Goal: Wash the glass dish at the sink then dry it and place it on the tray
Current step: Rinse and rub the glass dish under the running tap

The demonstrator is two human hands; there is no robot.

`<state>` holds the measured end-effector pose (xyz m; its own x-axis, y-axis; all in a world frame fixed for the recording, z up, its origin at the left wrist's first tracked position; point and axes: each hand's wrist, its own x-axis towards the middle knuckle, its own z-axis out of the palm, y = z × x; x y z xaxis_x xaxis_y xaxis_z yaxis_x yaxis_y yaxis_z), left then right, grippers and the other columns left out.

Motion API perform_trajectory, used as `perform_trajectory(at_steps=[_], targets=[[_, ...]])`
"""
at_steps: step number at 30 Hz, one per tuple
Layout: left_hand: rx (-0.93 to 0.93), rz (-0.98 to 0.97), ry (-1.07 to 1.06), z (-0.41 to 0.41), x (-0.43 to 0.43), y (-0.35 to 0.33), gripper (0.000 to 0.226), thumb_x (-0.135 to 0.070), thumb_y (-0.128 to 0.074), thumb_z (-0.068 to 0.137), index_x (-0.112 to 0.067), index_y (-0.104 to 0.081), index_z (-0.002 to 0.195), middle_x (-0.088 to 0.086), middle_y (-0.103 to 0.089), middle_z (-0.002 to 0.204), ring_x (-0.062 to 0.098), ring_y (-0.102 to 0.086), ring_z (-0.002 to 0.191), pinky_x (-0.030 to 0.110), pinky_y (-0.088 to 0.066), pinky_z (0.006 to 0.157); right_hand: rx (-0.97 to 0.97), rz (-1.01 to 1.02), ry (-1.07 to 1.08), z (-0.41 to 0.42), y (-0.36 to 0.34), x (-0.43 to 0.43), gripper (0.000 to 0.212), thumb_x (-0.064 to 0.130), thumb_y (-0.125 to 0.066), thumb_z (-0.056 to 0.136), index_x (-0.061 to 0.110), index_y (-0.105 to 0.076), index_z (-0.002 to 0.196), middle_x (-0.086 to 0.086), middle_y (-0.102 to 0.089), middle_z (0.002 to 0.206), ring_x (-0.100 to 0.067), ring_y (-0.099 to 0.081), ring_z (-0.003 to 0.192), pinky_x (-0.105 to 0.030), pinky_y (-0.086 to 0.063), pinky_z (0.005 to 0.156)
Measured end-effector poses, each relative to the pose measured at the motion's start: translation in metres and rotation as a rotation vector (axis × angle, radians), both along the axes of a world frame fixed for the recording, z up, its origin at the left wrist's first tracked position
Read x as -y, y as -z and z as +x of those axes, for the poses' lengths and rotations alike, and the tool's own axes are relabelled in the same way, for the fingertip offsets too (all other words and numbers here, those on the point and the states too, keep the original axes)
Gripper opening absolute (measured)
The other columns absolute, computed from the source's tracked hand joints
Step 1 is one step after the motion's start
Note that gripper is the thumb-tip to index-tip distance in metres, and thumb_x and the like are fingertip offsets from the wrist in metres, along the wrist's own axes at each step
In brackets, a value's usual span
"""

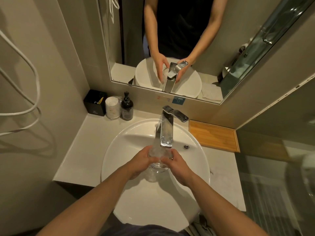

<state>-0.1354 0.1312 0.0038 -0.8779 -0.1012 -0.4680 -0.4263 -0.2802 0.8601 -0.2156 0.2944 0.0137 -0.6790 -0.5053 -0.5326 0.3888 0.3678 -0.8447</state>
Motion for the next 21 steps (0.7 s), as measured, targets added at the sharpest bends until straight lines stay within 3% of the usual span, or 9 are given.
perform_trajectory(at_steps=[2,4,5,8,11,17,19,21], targets=[[0.036,-0.015,0.012,-0.002,-0.003,0.0,0.065,-0.026,-0.077,0.073,-0.016,-0.055,0.133,0.007,-0.071,0.124,0.021,-0.07,0.11,0.038,-0.057,0.096,-0.059,-0.004,-0.047,0.001,-0.001,0.0,0.048,0.015,-0.076,0.084,0.018,-0.055,0.128,-0.007,-0.071,0.123,-0.025,-0.07,0.114,-0.043,-0.057,0.1],[0.057,-0.037,-0.033,-0.003,-0.005,0.0,0.043,-0.014,-0.068,0.086,-0.011,-0.058,0.128,0.012,-0.072,0.119,0.02,-0.071,0.097,0.03,-0.058,0.077,-0.087,-0.014,-0.071,0.001,-0.002,0.0,0.053,0.016,-0.078,0.083,0.021,-0.055,0.13,-0.004,-0.071,0.122,-0.023,-0.07,0.113,-0.043,-0.057,0.1],[0.07,-0.029,-0.065,-0.004,-0.006,0.003,0.035,-0.008,-0.063,0.092,-0.008,-0.058,0.126,0.017,-0.071,0.12,0.022,-0.07,0.095,0.03,-0.057,0.074,-0.09,-0.024,-0.066,0.001,-0.003,0.0,0.051,0.016,-0.077,0.083,0.021,-0.056,0.13,-0.004,-0.07,0.122,-0.024,-0.071,0.113,-0.044,-0.058,0.099],[0.091,0.002,-0.141,-0.003,-0.008,0.007,0.027,-0.004,-0.057,0.098,-0.003,-0.055,0.125,0.024,-0.067,0.122,0.024,-0.068,0.095,0.036,-0.057,0.081,0.006,-0.04,-0.012,0.0,-0.002,-0.003,0.039,0.015,-0.071,0.094,0.023,-0.056,0.13,-0.009,-0.067,0.125,-0.029,-0.072,0.108,-0.045,-0.063,0.087],[0.09,-0.037,-0.138,-0.001,-0.009,0.002,0.025,-0.005,-0.056,0.099,-0.005,-0.051,0.123,0.014,-0.065,0.111,0.017,-0.064,0.087,0.03,-0.055,0.074,0.101,-0.023,-0.026,0.004,0.001,-0.006,0.033,0.025,-0.065,0.1,0.02,-0.055,0.131,-0.01,-0.067,0.127,-0.025,-0.073,0.102,-0.038,-0.061,0.074],[0.096,-0.217,0.102,-0.005,0.005,-0.003,0.042,-0.03,-0.065,0.095,-0.018,-0.042,0.127,0.013,-0.068,0.116,0.023,-0.07,0.098,0.041,-0.059,0.082,-0.045,-0.045,-0.078,-0.003,-0.002,-0.004,0.043,0.019,-0.076,0.093,0.025,-0.06,0.132,-0.006,-0.075,0.119,-0.026,-0.074,0.106,-0.044,-0.062,0.085],[0.077,-0.199,0.11,-0.004,0.004,-0.003,0.038,-0.029,-0.062,0.097,-0.02,-0.042,0.128,0.014,-0.071,0.112,0.026,-0.072,0.095,0.047,-0.06,0.081,-0.034,-0.057,-0.071,-0.006,-0.001,-0.004,0.044,0.013,-0.074,0.093,0.023,-0.059,0.133,-0.007,-0.075,0.12,-0.024,-0.074,0.107,-0.037,-0.061,0.084],[0.056,-0.171,0.081,-0.002,0.001,-0.002,0.034,-0.025,-0.059,0.1,-0.018,-0.041,0.128,0.015,-0.069,0.113,0.023,-0.071,0.092,0.042,-0.061,0.076,0.007,-0.062,-0.069,-0.006,0.0,-0.006,0.044,0.012,-0.072,0.095,0.023,-0.057,0.134,-0.009,-0.073,0.122,-0.021,-0.073,0.105,-0.031,-0.058,0.082]])
